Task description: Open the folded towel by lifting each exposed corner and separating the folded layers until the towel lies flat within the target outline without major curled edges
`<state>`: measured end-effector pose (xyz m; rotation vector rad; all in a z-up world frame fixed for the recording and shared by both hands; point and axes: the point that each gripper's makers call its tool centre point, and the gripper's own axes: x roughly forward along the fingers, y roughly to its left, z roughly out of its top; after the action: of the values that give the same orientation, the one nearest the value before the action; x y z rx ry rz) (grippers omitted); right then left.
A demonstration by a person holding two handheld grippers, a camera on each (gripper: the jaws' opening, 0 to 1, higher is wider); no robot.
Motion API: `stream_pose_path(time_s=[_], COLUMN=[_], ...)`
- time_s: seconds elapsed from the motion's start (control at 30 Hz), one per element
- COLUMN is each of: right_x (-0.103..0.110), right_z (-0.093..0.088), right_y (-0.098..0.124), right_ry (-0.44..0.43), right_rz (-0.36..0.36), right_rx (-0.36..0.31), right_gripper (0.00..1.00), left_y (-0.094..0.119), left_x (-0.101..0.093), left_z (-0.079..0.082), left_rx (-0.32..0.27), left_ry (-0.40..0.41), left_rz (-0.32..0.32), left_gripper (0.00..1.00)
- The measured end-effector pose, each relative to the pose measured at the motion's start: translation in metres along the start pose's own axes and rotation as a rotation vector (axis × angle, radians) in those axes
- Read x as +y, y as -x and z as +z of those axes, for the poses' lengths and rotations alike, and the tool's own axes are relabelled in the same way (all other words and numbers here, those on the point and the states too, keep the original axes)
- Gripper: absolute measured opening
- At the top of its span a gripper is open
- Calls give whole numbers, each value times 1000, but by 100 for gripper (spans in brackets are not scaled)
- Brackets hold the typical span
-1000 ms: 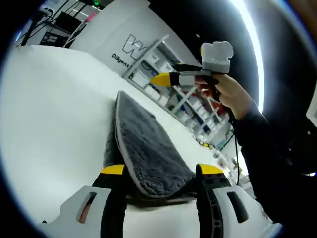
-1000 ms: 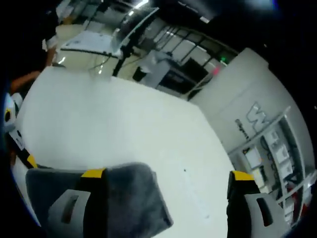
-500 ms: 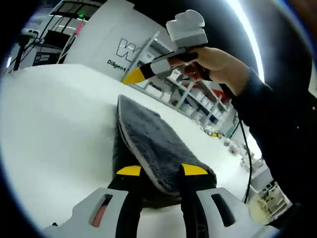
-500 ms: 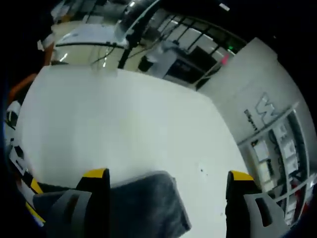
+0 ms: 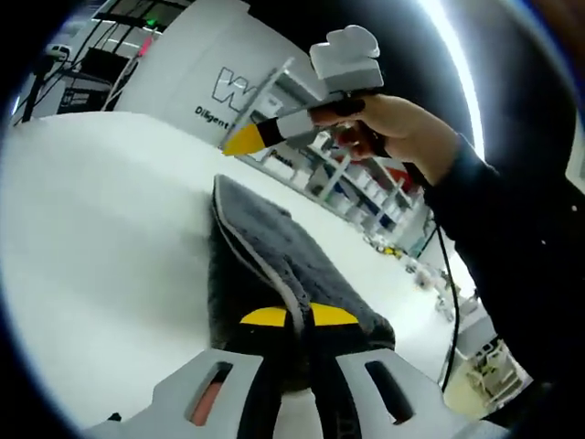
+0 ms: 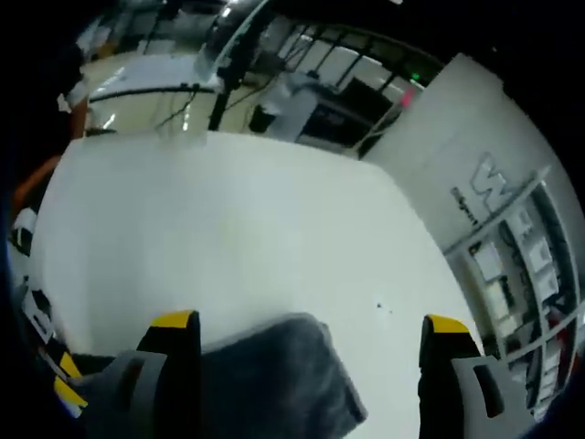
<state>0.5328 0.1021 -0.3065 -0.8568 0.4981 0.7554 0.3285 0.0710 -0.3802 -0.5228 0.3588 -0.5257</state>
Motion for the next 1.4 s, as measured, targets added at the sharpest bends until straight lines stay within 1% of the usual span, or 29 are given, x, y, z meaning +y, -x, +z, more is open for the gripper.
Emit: stream_pose_path(time_s=[0.03,0.1,0.17,0.23,0.3,0.33,0.37,0.4,0.5,0.53,0.6,0.63,0.67,0.77,0.83,0.87,0.93,1.03,1.13,1.2,1.27,1.3,1.33,1.4], right_x=[1,3,-1,-2,-1,-6,-5,-2,9,9,20,26,29,24,21,23,16,16,16,19,22,23,26,27], right_z=[-1,-3,-6,-8,-6,-4,-4,-6,-13,-11,-12,-16,-18,-24,-28,-35,-36,-41,-43,-45,-46,-47,-49,-52], right_y=[-2,-6,-11,-14,-18,-25,-27,-25,-32,-33,-43,-47,-51,-61,-66,-64,-69,-75,-72,-71,-71,-70,-68,-71], right_ry=[-20,-47,-59,-74,-94,-101,-104,-104,-106,-103,-69,-52,-31,4,4,-1,-11,-14,16,15,28,57,55,34], right_rz=[11,23,4,3,2,1,0,-2,-6,-5,7,13,14,-26,-26,-27,-34,-26,-51,-42,-42,-31,-24,-7], right_rx=[12,28,52,76,83,93,100,106,155,162,216,253,274,317,351,369,378,394,398,422,438,447,463,482], right_gripper=[100,100,98,94,93,92,91,91,91,91,92,93,93,88,87,86,83,80,74,72,66,62,57,57], left_y=[0,1,1,1,0,0,0,-1,-2,-2,-3,-3,-4,-4,-3,-3,-3,-5,-6,-6,-6,-6,-7,-7], left_x=[-1,-4,-6,-8,-10,-11,-12,-13,-17,-18,-24,-24,-23,-22,-23,-24,-25,-24,-25,-25,-24,-24,-24,-25], left_z=[0,6,8,10,11,11,12,14,19,20,21,22,24,26,28,29,30,30,30,29,30,31,32,31], left_rx=[-1,-18,-25,-29,-33,-33,-36,-39,-61,-63,-72,-76,-78,-80,-87,-92,-98,-100,-99,-101,-103,-105,-108,-108], left_ry=[-1,-38,-42,-33,-38,-41,-48,-59,-110,-119,-154,-161,-161,-161,-158,-157,-155,-154,-156,-158,-155,-152,-151,-152], left_rz=[-1,-2,-6,-15,-20,-22,-24,-24,-22,-22,-22,-22,-23,-28,-34,-36,-42,-44,-45,-45,-44,-45,-45,-46], left_gripper=[5,5,5,4,4,4,4,4,4,4,4,4,4,4,4,4,4,4,4,4,4,4,4,4])
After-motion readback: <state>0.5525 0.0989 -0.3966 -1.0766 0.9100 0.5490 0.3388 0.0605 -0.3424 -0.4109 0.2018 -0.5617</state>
